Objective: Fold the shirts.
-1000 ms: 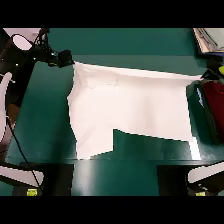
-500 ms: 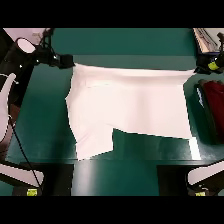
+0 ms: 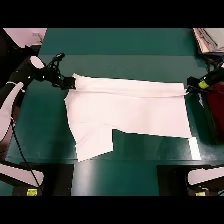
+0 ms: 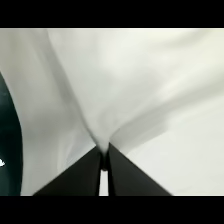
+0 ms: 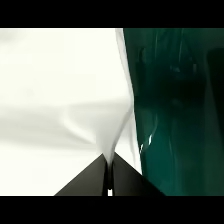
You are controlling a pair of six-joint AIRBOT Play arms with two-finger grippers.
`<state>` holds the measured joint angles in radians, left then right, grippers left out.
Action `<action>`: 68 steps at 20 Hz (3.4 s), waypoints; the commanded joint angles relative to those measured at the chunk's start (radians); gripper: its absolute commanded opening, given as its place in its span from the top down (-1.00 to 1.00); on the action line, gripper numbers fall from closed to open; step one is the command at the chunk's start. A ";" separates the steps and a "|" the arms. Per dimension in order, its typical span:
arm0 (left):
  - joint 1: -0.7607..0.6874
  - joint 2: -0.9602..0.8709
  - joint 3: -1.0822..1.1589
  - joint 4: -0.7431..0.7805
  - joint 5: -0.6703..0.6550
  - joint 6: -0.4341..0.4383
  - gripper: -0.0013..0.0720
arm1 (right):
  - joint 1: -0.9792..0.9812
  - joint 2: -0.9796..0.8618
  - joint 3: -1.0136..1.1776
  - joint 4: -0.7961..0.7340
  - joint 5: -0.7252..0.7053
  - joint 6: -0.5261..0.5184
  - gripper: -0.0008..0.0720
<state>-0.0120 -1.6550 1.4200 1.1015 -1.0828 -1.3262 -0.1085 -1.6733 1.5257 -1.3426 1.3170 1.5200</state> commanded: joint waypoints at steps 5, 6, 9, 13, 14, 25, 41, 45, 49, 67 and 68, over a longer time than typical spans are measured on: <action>0.023 0.012 0.014 0.020 -0.162 -0.073 -0.46 | -0.021 0.030 -0.023 0.128 0.085 -0.017 -0.25; 0.045 0.040 0.014 0.026 -0.197 -0.080 -0.46 | -0.034 0.060 -0.032 0.130 0.114 -0.050 -0.24; 0.114 0.214 -0.120 0.028 -0.184 -0.111 -0.46 | -0.089 0.201 -0.151 0.210 0.135 -0.119 -0.23; 0.122 0.487 -0.496 -0.005 -0.131 -0.117 -0.46 | -0.157 0.369 -0.327 0.359 0.112 -0.213 -0.21; 0.122 0.550 -0.595 -0.018 -0.114 -0.120 -0.46 | -0.168 0.400 -0.362 0.380 0.100 -0.222 -0.21; 0.097 0.758 -1.025 -0.177 -0.030 -0.140 -0.46 | -0.165 0.455 -0.431 0.487 0.089 -0.231 -0.21; -0.084 0.757 -0.916 -0.219 0.023 -0.183 0.89 | -0.271 0.461 -0.454 0.327 0.189 -0.230 -0.21; -0.084 0.756 -0.800 -0.222 0.027 -0.158 0.89 | -0.400 0.512 -0.666 0.157 0.165 -0.228 -0.21; -0.084 0.756 -0.789 -0.222 0.027 -0.158 0.89 | -0.536 0.521 -0.831 0.166 0.062 -0.228 -0.21; -0.084 0.756 -0.786 -0.221 0.052 -0.140 0.89 | -0.440 0.604 -0.923 0.213 -0.045 -0.246 0.94; -0.084 0.758 -0.786 -0.222 0.040 -0.140 0.90 | -0.440 0.633 -0.923 0.213 -0.033 -0.246 0.94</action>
<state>-0.0956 -0.8993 0.6319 0.8791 -1.0206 -1.4738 -0.5549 -1.1065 0.6014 -1.1454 1.2564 1.2728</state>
